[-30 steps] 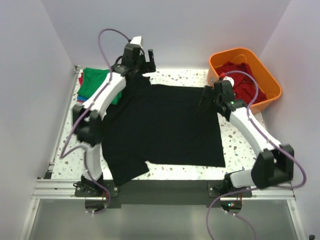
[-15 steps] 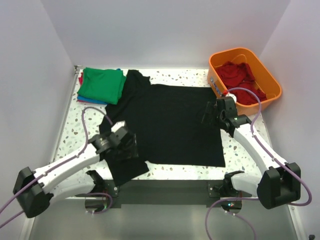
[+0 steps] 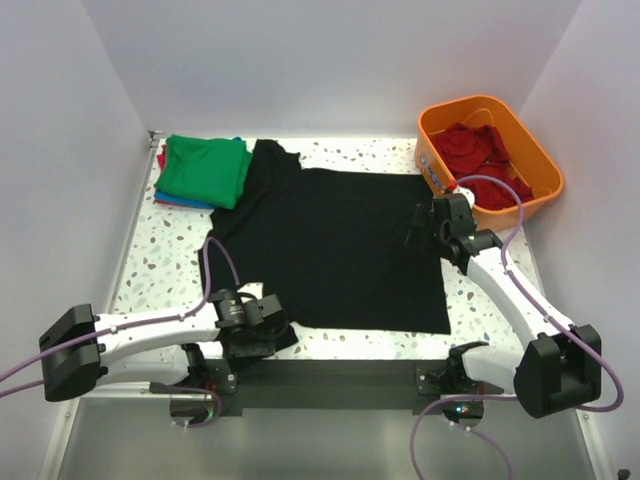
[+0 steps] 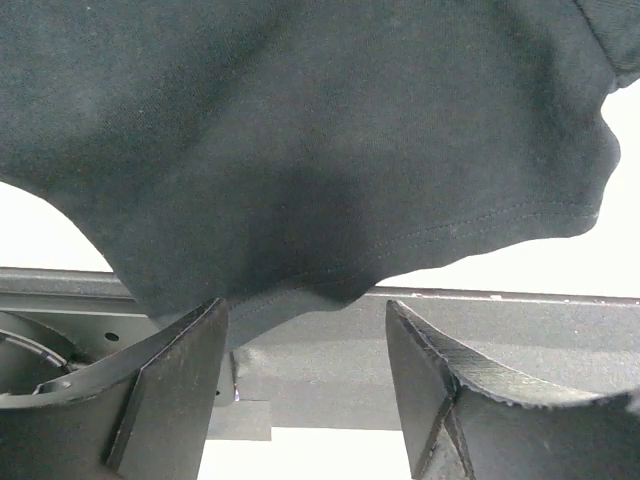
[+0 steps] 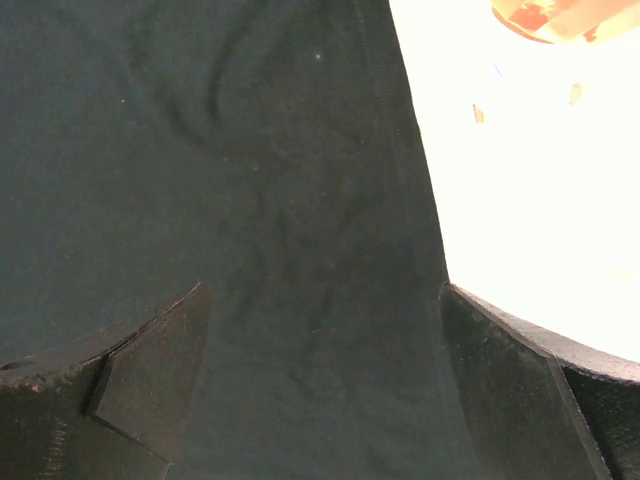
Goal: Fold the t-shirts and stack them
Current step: Flatten the tshirt out, then fold the tshirt
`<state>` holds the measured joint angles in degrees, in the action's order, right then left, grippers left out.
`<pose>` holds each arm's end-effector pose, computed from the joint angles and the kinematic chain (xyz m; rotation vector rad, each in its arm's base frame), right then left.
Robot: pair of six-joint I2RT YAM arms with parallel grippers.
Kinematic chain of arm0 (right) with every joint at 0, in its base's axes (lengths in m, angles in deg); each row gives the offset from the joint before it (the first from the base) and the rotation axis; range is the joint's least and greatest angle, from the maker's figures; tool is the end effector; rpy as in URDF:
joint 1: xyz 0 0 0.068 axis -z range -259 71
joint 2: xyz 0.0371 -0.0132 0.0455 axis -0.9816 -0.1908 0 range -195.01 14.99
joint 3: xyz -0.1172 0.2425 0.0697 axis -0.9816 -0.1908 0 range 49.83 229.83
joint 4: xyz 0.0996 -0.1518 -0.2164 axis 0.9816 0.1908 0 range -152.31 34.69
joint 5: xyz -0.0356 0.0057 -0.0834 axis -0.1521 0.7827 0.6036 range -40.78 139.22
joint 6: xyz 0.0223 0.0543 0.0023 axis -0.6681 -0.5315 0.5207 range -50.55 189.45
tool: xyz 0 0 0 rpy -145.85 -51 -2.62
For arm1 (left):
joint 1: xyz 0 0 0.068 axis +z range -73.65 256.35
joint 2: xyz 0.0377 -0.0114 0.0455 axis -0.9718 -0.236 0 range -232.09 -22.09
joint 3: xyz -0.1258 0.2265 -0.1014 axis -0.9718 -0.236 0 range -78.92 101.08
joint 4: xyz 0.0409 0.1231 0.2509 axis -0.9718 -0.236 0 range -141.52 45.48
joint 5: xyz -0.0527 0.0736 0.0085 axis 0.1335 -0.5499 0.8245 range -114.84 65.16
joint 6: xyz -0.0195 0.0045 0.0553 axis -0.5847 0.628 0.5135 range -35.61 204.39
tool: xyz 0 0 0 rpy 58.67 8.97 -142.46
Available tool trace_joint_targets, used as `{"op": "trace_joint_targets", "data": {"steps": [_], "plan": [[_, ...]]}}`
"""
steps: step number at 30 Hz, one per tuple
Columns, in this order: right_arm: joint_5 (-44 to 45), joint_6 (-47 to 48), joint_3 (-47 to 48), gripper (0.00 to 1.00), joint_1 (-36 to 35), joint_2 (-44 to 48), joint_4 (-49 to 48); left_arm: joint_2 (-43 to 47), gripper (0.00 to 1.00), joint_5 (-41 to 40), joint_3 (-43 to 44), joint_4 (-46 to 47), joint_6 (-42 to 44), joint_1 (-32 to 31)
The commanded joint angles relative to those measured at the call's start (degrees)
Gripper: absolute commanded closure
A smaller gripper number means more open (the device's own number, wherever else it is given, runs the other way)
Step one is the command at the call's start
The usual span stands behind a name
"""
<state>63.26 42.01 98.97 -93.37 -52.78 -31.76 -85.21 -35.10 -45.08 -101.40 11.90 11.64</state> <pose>0.2600 0.0561 0.2472 0.3814 2.3651 0.0427 0.0789 -0.1489 0.1599 -0.2090 2.9431 0.0046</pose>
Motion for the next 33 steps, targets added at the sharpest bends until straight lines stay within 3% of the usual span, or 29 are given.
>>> {"op": "trace_joint_targets", "data": {"steps": [1, 9, 12, 15, 17, 18, 25, 29, 33], "plan": [[2.04, -0.86, -0.54, 0.01, -0.13, 0.44, 0.57, -0.95, 0.32, -1.68, 0.43, -1.21, -2.22, -0.33], [3.18, -1.3, -0.63, 0.01, -0.13, 1.5, 1.8, -7.29, 0.39, -2.92, 2.54, -2.09, -1.08, -0.33], [3.36, -1.91, -1.59, 0.01, -0.13, 2.9, 1.89, -8.95, 0.49, -4.41, 3.59, -1.57, -0.39, -0.24], [3.1, -2.53, -2.38, 0.01, -0.13, 4.56, 3.02, -12.12, 0.71, -4.51, 5.09, 0.01, 1.72, -0.24], [2.92, -2.97, -3.44, 0.01, -0.13, 6.15, 4.69, -13.53, 0.97, -4.24, 5.0, 0.37, 1.47, -0.24], [2.83, -3.58, -3.96, 0.01, -0.22, 7.98, 5.66, -13.53, 1.0, -3.89, 4.83, 0.72, 1.65, -0.24], [1.7, -13.58, -10.9, 0.01, -0.39, 19.4, 20.06, -8.71, 1.0, -6.08, 6.93, -2.09, 2.17, -0.24], [-5.15, -20.97, -12.66, 0.01, -0.31, 24.85, 22.89, -7.73, 1.0, -6.79, 7.29, -1.04, 4.11, -0.24], [-4.64, -27.82, -16.89, 0.01, -0.22, 30.75, 27.54, -7.2, 1.0, -7.93, 8.6, -2.0, 4.99, -0.24]]}}
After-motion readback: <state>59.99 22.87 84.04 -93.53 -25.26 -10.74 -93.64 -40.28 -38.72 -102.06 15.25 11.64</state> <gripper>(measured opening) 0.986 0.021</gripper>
